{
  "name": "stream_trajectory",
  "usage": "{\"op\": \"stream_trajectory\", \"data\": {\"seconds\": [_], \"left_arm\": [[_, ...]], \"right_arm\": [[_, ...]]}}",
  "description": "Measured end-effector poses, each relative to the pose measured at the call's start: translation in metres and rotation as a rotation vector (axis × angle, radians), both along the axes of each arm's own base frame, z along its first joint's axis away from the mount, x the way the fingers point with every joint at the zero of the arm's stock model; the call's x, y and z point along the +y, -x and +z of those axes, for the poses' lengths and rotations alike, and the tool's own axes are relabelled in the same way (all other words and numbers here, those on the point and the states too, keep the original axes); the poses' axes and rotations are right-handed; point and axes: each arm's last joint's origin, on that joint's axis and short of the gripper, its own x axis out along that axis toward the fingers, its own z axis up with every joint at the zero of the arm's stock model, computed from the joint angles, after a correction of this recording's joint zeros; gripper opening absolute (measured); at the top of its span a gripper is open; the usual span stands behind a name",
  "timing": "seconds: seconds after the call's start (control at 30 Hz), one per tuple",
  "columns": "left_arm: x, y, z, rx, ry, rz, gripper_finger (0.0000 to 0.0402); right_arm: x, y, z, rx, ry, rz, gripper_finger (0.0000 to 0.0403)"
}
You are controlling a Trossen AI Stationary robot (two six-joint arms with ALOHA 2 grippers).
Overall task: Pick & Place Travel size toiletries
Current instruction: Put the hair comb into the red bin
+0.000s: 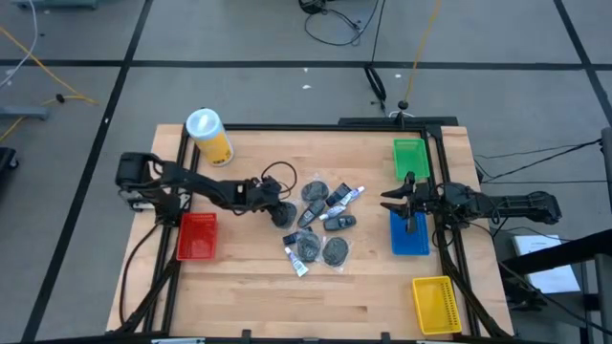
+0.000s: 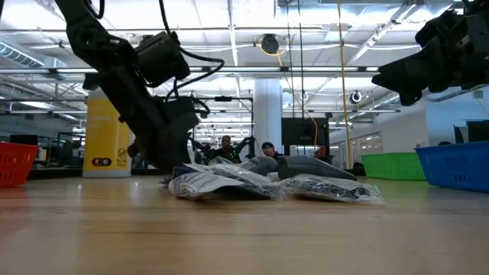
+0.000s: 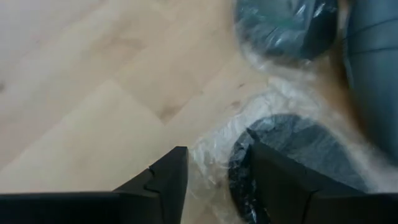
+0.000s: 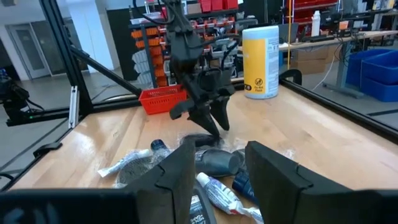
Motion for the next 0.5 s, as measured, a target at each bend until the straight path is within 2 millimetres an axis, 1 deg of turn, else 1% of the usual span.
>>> {"op": "stream_trajectory", "data": {"seconds": [0.13,0.33,0.37,0.5], "left_arm": [[-0.0026,-0.0019,-0.005,0.008,0.02,-0.031,0.0123],[-0.0044,-0.0043,-0.0038,0.005,-0.026,-0.11,0.0016],[-0.0043,-0.0042,-0.0031,0.005,-0.031,-0.116,0.0009],[-0.0042,-0.0013,0.0037,0.004,-0.046,-0.123,0.0006]], "right_arm": [[0.0,0.0,-0.0002,0.002,0.0,0.0,0.0132],[0.0,-0.0003,-0.0007,0.008,0.0,0.0,0.013],[0.0,-0.0004,-0.0008,0.009,0.0,0.0,0.013],[0.0,-0.0004,-0.0008,0.008,-0.007,0.0,0.013]]}}
